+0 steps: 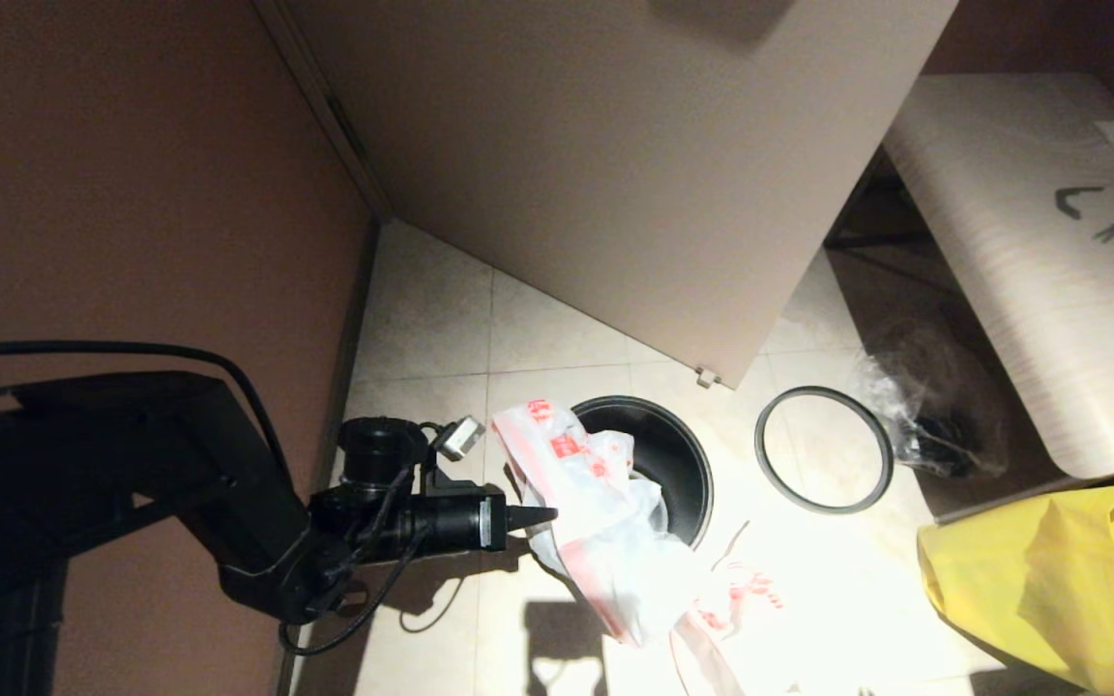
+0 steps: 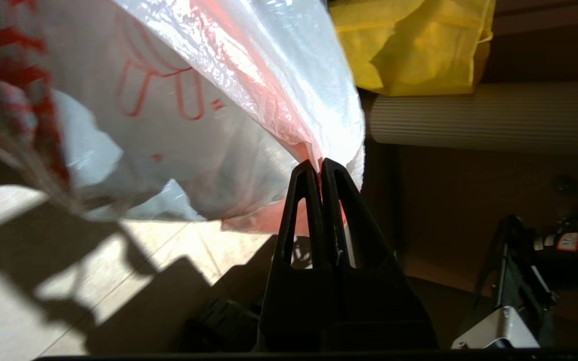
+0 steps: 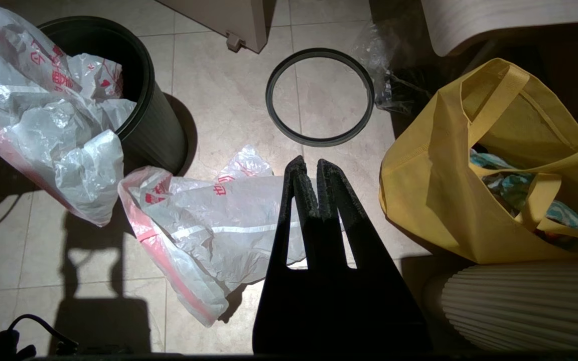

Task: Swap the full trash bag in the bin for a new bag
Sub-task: Put the new garbage bag on the trash can

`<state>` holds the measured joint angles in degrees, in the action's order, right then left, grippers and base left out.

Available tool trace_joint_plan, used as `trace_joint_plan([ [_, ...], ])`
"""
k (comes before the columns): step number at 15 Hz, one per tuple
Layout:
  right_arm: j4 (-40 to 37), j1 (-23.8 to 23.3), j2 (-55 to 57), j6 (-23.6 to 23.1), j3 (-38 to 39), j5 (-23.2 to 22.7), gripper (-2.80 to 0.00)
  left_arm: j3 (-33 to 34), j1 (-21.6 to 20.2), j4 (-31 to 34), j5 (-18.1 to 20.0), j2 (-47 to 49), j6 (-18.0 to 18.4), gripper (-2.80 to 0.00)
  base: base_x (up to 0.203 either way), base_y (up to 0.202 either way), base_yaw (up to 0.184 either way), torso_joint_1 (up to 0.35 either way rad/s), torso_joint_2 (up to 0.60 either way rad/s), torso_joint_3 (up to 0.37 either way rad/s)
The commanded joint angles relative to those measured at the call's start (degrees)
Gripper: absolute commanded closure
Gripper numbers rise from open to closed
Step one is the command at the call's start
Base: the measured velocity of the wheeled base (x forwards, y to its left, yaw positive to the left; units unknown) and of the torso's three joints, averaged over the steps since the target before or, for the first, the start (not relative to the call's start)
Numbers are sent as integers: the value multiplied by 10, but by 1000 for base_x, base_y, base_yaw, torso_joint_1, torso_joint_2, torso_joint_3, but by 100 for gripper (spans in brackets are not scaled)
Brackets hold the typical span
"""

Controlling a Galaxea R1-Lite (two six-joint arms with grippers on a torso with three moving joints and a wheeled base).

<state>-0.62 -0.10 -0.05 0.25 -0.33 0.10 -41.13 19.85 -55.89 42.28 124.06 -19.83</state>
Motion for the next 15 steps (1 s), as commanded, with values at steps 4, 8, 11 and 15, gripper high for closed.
trace_joint_plan([
  [4,0,0,0,0,0,0,0,-57,48,0,-1,-7,-37,0,0,0,0,0,0,0],
  [8,0,0,0,0,0,0,0,-150,93,75,-47,-1,-43,0,0,0,0,0,0,0],
  [11,0,0,0,0,0,0,0,-240,121,139,-100,23,-42,0,0,0,0,0,0,0],
  [15,0,0,0,0,0,0,0,-396,158,294,-188,65,-16,0,0,0,0,0,0,0],
])
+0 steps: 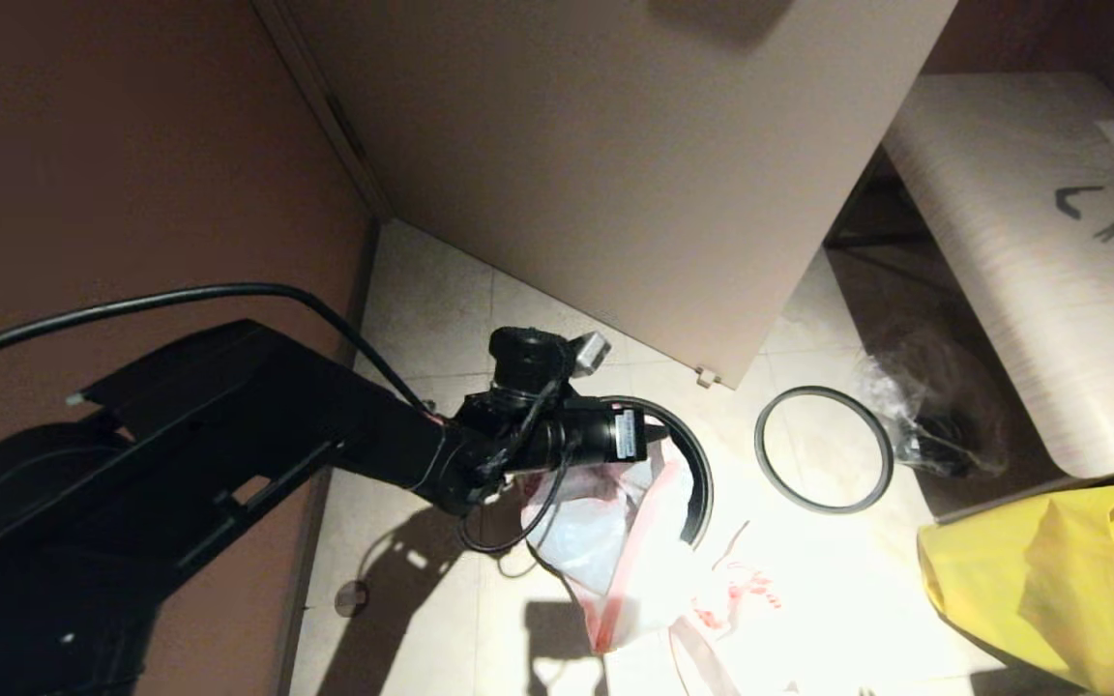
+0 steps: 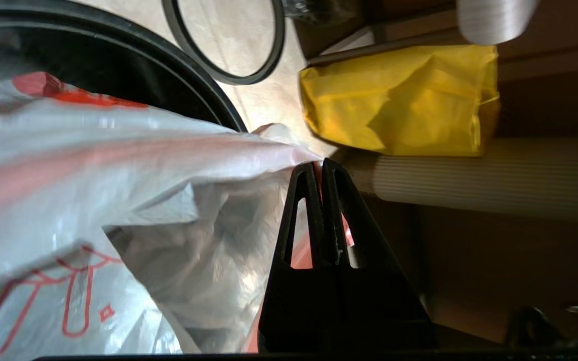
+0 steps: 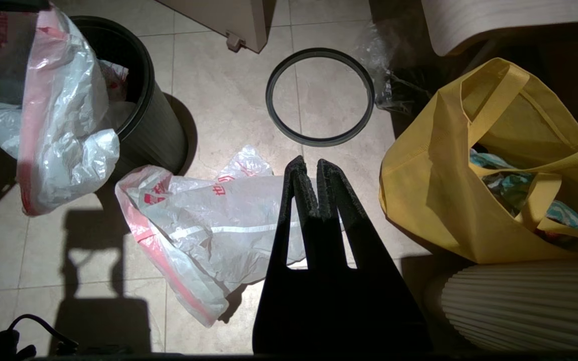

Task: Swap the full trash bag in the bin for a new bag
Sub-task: Put the new garbage bag on the trash can

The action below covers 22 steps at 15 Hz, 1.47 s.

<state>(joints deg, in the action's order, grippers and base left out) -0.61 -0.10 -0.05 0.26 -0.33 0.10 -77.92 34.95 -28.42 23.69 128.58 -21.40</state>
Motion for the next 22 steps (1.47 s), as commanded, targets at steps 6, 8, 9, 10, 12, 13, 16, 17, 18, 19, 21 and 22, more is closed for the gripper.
trace_joint_plan([
  [6,0,0,0,0,0,0,0,-296,31,229,-84,123,30,0,0,0,0,0,0,0],
  [8,0,0,0,0,0,0,0,-348,40,281,-100,153,62,0,0,0,0,0,0,0],
  [9,0,0,0,0,0,0,0,-348,47,286,-115,169,92,0,0,0,0,0,0,0],
  [10,0,0,0,0,0,0,0,-347,50,285,-144,177,96,0,0,0,0,0,0,0],
  [12,-4,1,0,-6,-1,-1,0,-347,48,233,-200,187,98,0,0,0,0,0,0,0],
  [13,-1,1,0,-9,-1,-2,0,-347,48,217,-219,187,99,0,0,0,0,0,0,0],
  [16,-1,1,0,-7,0,-1,0,-335,58,223,-225,152,95,0,0,0,0,0,0,0],
  [17,-1,0,0,1,0,0,0,-332,67,242,-231,133,86,0,0,0,0,0,0,0],
  [18,0,0,0,16,0,1,0,-330,80,275,-240,114,67,0,0,0,0,0,0,0],
  [19,0,0,0,25,0,4,0,-329,87,304,-253,98,54,0,0,0,0,0,0,0],
  [21,0,0,0,26,-1,6,0,-308,95,341,-273,62,46,0,0,0,0,0,0,0],
  [22,0,0,0,26,-1,6,0,-287,99,355,-286,44,39,0,0,0,0,0,0,0],
])
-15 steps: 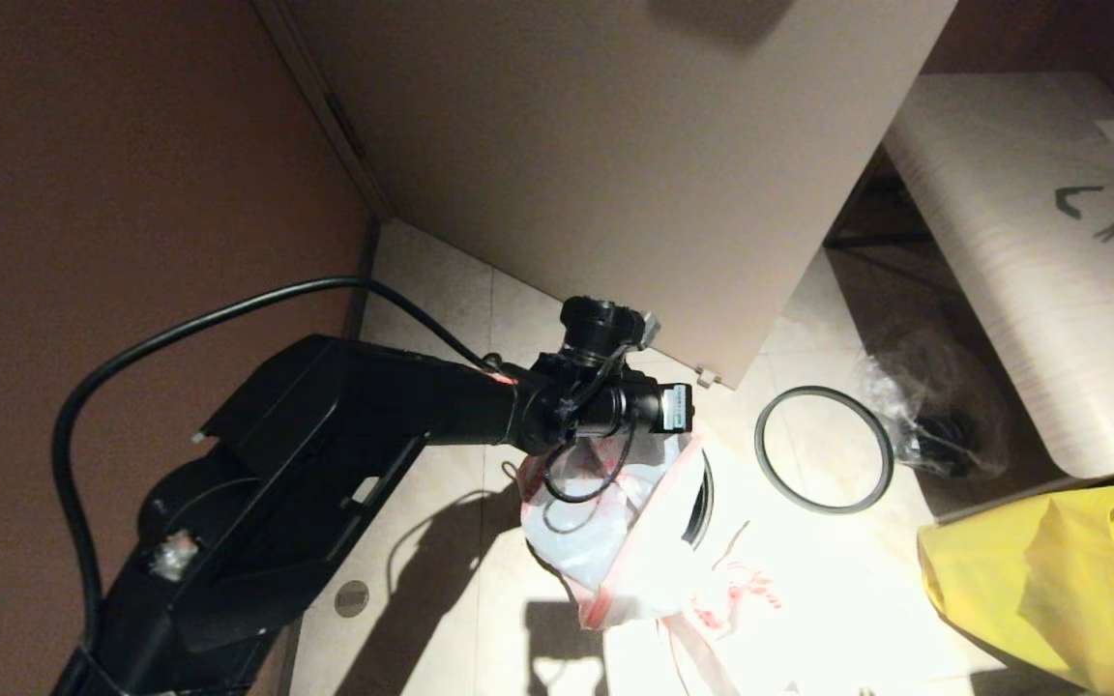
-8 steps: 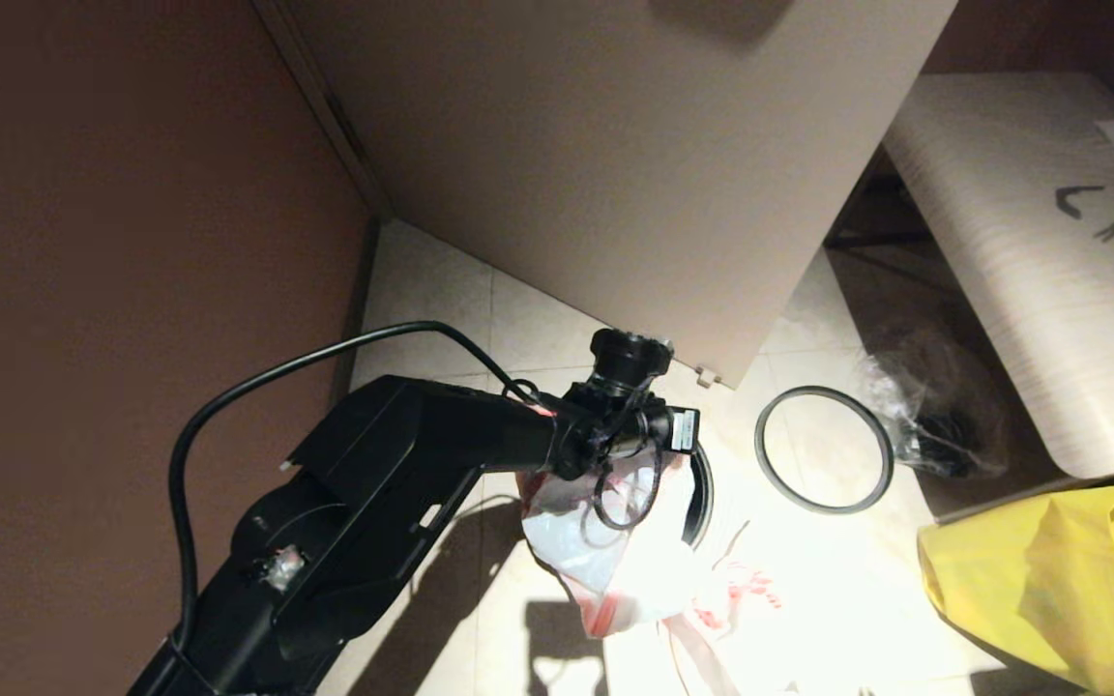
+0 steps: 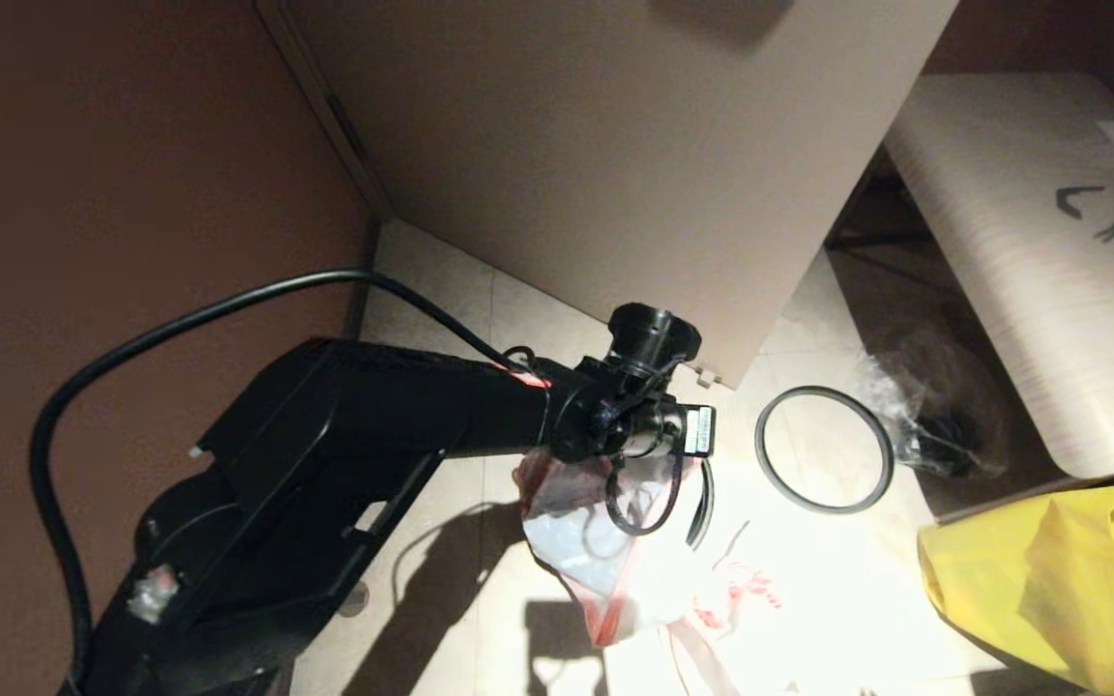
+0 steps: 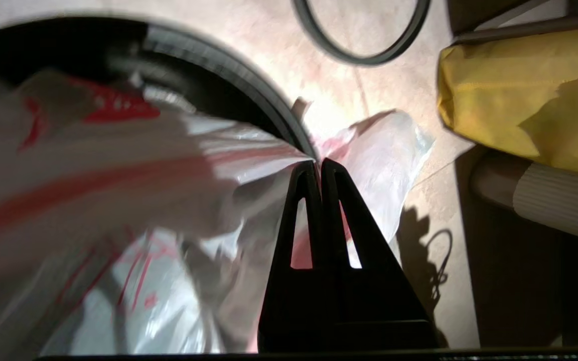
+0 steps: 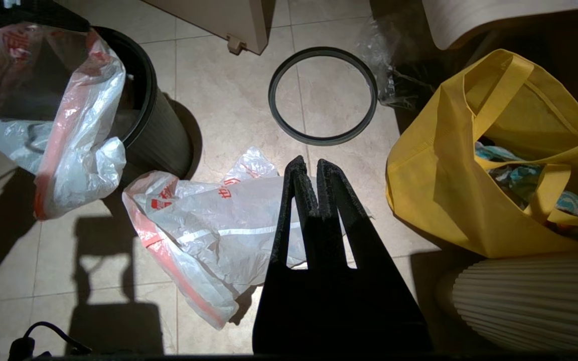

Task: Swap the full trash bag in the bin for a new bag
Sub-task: Put the new garbage bag on the trash can

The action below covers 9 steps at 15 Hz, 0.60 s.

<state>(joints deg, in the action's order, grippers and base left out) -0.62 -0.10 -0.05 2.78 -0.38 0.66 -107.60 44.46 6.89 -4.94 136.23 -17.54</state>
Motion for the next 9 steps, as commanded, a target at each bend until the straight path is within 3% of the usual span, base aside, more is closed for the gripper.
trace_joint_plan([
  [1,0,0,0,0,-1,0,0,37,8,11,-15,-52,-13,0,0,0,0,0,0,0],
  [9,-3,0,0,0,-1,1,0,322,-19,1,-49,-195,-47,0,0,0,0,0,0,0],
])
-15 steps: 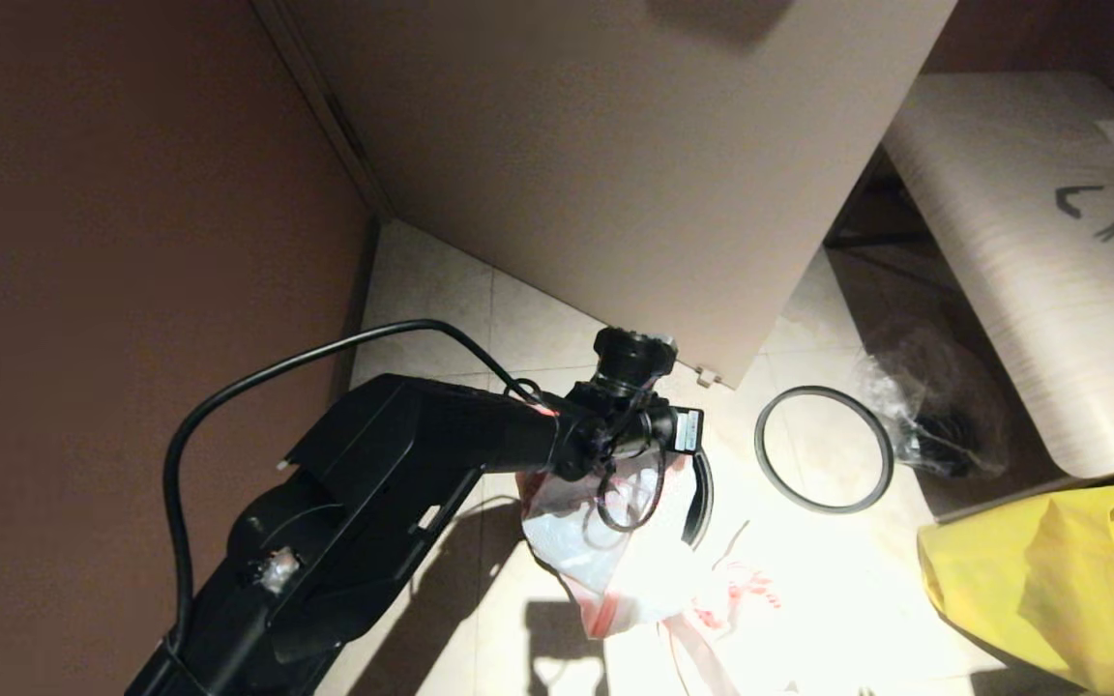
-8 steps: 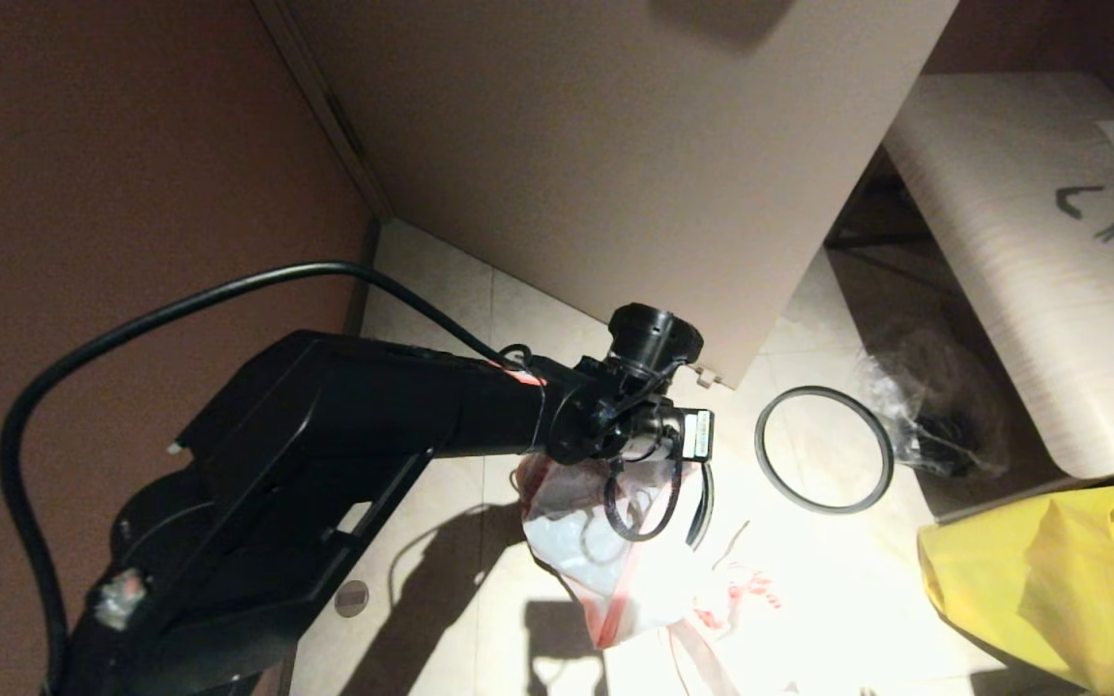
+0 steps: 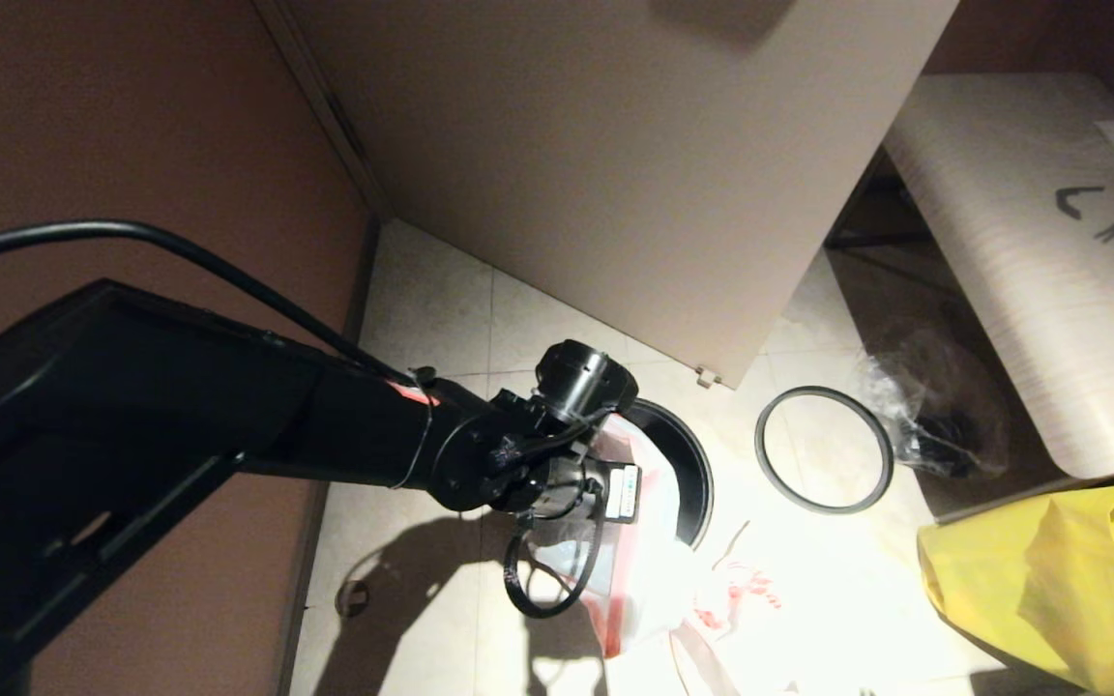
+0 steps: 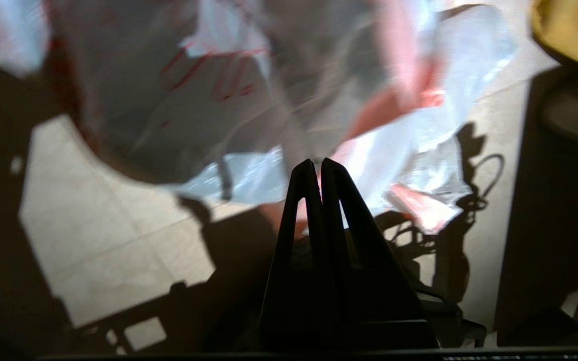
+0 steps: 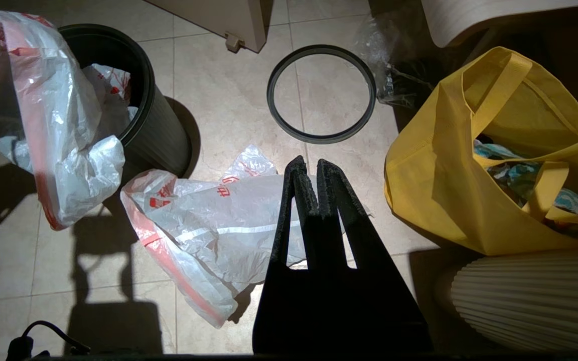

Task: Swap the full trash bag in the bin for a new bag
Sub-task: Put the new garbage bag on the trash can

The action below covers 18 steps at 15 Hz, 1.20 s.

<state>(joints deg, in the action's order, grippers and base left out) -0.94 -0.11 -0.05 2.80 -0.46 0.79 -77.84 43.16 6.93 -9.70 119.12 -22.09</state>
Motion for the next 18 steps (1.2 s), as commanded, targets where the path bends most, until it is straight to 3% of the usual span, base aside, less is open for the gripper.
trace_joint_plan([
  [1,0,0,0,0,-1,0,0,22,-15,-10,-6,-23,-6,0,0,0,0,0,0,0],
  [3,0,1,0,0,-1,1,0,42,-21,-10,-8,-23,-9,0,0,0,0,0,0,0],
  [5,-2,1,6,0,-1,1,0,56,-49,-13,-8,-4,-42,0,0,0,0,0,0,0],
  [6,-2,1,8,0,-2,1,0,58,-60,-12,-9,11,-65,-280,0,0,0,0,0,0],
  [8,-2,0,8,0,-1,1,0,59,-67,-13,-29,32,-106,-280,0,0,0,0,0,0],
  [10,-2,1,8,0,-2,1,0,53,-67,-15,-41,57,-116,-280,0,0,0,0,0,0],
  [14,-2,1,6,0,-1,1,0,-21,-70,-10,-77,141,-157,-280,0,0,0,0,0,0],
  [18,-2,1,6,-1,-2,1,0,-73,-87,26,-84,178,-199,-280,0,0,0,0,0,0],
])
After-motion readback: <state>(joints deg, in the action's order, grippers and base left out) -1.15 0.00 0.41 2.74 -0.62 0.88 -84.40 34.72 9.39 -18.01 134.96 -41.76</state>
